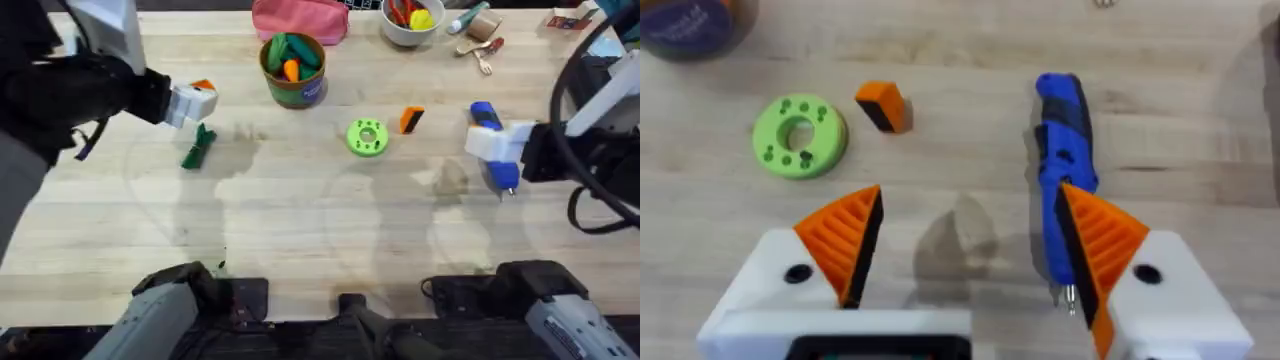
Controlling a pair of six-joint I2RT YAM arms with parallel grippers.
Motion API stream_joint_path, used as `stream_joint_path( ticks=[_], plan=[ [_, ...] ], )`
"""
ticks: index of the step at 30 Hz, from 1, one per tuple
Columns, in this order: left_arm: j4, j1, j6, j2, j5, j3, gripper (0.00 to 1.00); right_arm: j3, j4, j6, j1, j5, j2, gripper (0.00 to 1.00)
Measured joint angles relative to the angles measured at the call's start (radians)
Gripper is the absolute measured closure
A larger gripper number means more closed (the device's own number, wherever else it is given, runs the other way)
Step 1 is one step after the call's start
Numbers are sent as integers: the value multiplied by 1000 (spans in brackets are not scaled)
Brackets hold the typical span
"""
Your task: Pick up the gripper from the table and insert it into the empty holder that is missing its gripper. Then pick up a screw, insert it into the mounting hole, and use the screwdriver to tighten it. Finally, clean up the table by picking up the vegetable and placing it into the bucket.
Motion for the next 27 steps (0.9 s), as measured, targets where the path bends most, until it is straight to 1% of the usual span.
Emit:
stream_joint_path(
  ticks=[6, 11, 14, 19, 23, 27],
  plan=[
    [1, 0, -6, -141, 21, 0, 15, 0, -142, 0, 0, 0, 0, 9],
    [1, 0, -8, -222, 32, 0, 16, 0, -283, 0, 0, 0, 0, 7],
    [11, 0, -38, -260, 33, 0, 15, 0, -361, 0, 0, 0, 0, 8],
    [53, 0, -93, -327, 33, 0, 15, 0, -366, 0, 0, 0, 0, 7],
    [64, 0, -108, -368, 33, 0, 15, 0, -366, 0, 0, 0, 0, 7],
    [67, 0, -112, -380, 41, 0, 15, 0, -366, 0, 0, 0, 0, 7]
  ],
)
